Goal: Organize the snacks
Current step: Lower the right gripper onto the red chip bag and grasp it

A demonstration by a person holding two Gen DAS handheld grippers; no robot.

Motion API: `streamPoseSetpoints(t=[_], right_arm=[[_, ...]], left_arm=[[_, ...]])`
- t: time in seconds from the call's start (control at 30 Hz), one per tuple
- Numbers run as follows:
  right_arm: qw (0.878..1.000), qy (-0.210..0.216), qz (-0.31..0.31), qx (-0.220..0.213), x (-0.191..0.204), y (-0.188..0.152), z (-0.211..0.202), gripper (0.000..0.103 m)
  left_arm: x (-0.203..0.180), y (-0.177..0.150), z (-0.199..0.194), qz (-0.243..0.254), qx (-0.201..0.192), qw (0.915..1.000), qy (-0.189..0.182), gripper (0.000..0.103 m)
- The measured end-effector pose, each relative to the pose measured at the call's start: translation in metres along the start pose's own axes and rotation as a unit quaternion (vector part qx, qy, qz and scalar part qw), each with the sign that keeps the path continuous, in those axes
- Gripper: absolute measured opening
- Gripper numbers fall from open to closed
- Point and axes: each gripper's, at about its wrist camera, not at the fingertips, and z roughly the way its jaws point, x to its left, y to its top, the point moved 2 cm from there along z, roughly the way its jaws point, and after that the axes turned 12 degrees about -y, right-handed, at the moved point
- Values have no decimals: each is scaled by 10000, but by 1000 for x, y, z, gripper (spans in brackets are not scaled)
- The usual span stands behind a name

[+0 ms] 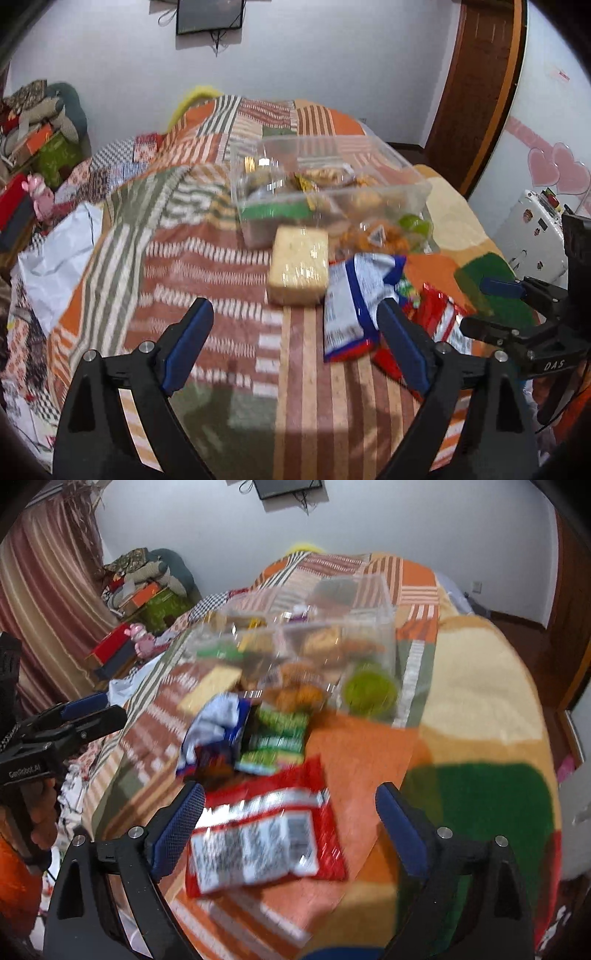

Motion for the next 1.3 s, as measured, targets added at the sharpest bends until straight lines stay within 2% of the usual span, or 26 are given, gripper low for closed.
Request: streamPoseSetpoints(t=[0.33,0.53,0.6,0.63,0.87,0.97,1.1,1.2,1.27,1.3], right_arm=[[9969,50,-646,437,41,-24,26,103],[9963,14,-799,308,47,-23,30,102],[9966,54,-787,245,45,-23,27,93],[9967,114,-777,218,43,-24,25,80],[9987,435,-167,203,15,-23,13,45],[9990,413,126,100,-2,-23,4,38],[9997,131,225,-44,-21,-23,-6,36],[9995,19,308,-94,-30,-21,-11,34],[9991,-174,327,-226,-34,-20,-18,32],[9989,-212,312,-280,-35,-19,-22,32]], left_arm=[[7,-29,8,-343,284,9990,-84,91],[2,-32,17,-290,415,9986,-126,91],[-2,-31,23,-262,465,9984,-204,91],[-5,-31,25,-239,484,9983,-228,91],[-27,-21,56,-4,709,9966,-415,91],[-33,-16,67,13,742,9963,-435,91],[-35,-9,87,-57,844,9957,-376,91],[-33,-7,97,-117,777,9965,-286,91],[-31,-6,99,-212,666,9970,-333,83],[-31,-7,99,-250,660,9968,-384,69]])
